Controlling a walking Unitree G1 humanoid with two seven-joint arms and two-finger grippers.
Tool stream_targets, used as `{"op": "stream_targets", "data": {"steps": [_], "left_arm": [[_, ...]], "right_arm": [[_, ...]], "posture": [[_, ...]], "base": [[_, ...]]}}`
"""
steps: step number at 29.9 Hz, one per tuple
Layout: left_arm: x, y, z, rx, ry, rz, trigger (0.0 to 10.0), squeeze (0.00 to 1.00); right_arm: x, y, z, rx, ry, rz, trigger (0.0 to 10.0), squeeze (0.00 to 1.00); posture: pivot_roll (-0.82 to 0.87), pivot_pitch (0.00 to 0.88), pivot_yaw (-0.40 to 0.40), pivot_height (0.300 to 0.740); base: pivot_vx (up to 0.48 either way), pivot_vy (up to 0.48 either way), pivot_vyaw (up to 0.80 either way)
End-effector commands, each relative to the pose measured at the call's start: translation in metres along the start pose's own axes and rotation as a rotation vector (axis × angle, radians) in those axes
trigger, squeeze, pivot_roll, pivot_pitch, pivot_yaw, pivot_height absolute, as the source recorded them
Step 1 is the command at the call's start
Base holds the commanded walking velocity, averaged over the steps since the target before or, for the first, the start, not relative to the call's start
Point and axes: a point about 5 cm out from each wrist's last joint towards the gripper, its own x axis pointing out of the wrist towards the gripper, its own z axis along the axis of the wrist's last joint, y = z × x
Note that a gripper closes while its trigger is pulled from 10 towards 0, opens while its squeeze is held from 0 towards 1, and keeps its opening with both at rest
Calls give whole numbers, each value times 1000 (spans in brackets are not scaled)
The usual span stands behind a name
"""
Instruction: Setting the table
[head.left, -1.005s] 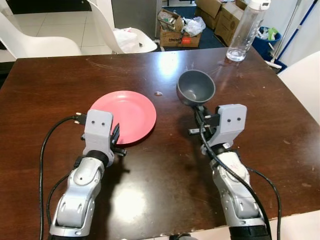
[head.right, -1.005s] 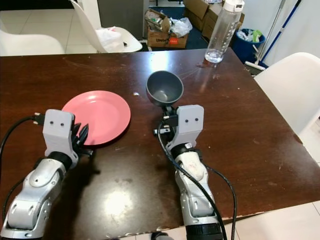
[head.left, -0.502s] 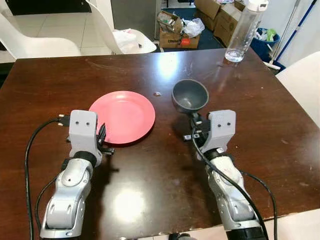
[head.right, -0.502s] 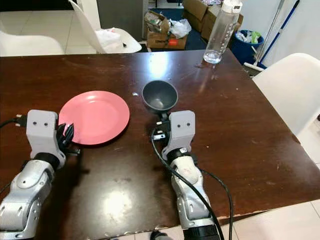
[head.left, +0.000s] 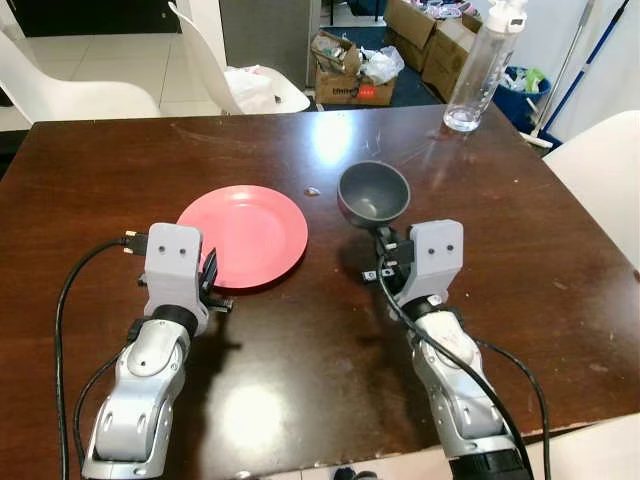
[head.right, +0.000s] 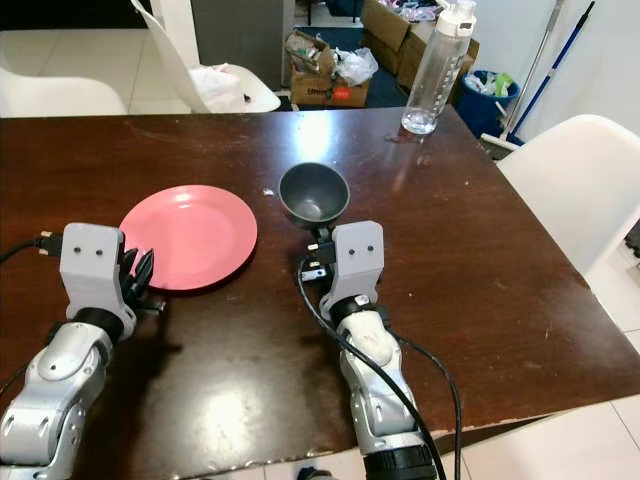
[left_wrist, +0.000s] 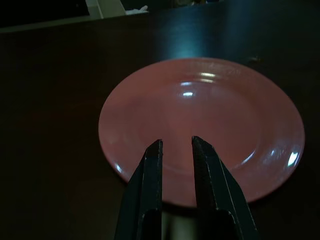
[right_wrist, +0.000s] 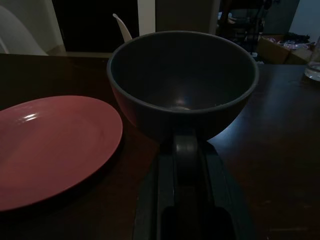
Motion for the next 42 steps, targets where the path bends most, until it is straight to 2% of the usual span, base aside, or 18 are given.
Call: {"op": "stream_targets", "data": {"steps": [1, 31, 42], "left_arm": [[-1, 2, -6, 3, 23, 6, 10000, 0], [-2, -1, -8, 11, 16, -5, 10000, 0], [-1, -2, -8, 12, 17, -8, 10000, 0]], "right_arm": [[-1, 2, -3, 8, 4, 1, 10000, 0], [-4, 2, -7, 3, 16, -4, 10000, 0], [-3, -1, -9, 10, 33, -18, 10000, 0]], "posture": [[24, 53, 29, 740], [20, 64, 32, 740], [18, 64, 32, 740]], "base": [[-326, 0, 0], [-359, 0, 0], [0, 0, -145]]}}
